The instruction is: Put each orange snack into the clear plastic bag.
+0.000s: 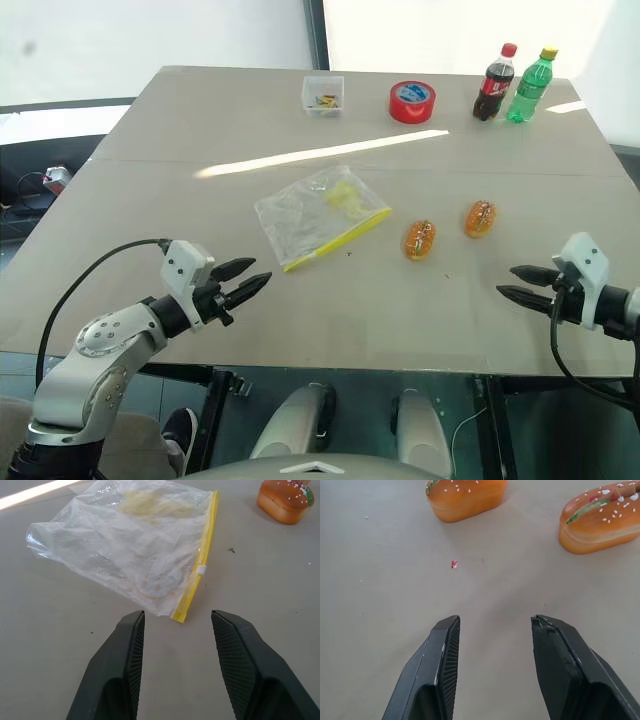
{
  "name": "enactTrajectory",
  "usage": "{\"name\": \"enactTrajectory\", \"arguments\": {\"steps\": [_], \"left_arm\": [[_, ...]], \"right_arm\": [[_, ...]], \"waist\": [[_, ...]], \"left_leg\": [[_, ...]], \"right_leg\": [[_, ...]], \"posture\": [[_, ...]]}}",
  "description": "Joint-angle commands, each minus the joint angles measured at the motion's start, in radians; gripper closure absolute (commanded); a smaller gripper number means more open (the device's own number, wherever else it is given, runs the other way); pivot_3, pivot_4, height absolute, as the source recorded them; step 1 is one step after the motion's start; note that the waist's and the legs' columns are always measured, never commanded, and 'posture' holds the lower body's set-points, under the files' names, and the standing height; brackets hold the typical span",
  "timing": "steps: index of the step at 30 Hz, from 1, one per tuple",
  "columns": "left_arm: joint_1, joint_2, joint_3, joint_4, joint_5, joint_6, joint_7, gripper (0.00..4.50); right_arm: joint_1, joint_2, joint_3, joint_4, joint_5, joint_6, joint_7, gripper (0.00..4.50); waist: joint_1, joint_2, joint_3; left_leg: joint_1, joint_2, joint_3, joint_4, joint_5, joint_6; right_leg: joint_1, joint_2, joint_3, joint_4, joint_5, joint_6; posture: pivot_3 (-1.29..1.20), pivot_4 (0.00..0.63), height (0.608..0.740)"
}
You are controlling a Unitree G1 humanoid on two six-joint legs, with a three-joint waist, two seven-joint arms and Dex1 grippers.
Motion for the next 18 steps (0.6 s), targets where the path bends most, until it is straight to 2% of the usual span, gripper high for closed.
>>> {"name": "enactTrajectory", "arguments": {"steps": [1, 18], "left_arm": [[-0.003, 0.004, 0.005, -0.017, -0.016, -0.006, -0.010, 2.27], [0.001, -0.008, 0.001, -0.015, -0.023, -0.016, -0.009, 2.27]], "right_arm": [[-0.006, -0.018, -0.027, -0.016, 0.008, -0.009, 0.009, 2.22], [-0.021, -0.018, -0.021, -0.013, 0.005, -0.003, 0.016, 2.22]], "waist": [[0.000, 0.000, 0.000], [0.000, 0.000, 0.000]], "left_leg": [[0.000, 0.000, 0.000, 0.000, 0.000, 0.000], [0.000, 0.000, 0.000, 0.000, 0.000, 0.000]], "right_leg": [[0.000, 0.000, 0.000, 0.000, 0.000, 0.000], [0.000, 0.000, 0.000, 0.000, 0.000, 0.000]], "posture": [[0.00, 0.150, 0.740], [0.00, 0.150, 0.740]]}}
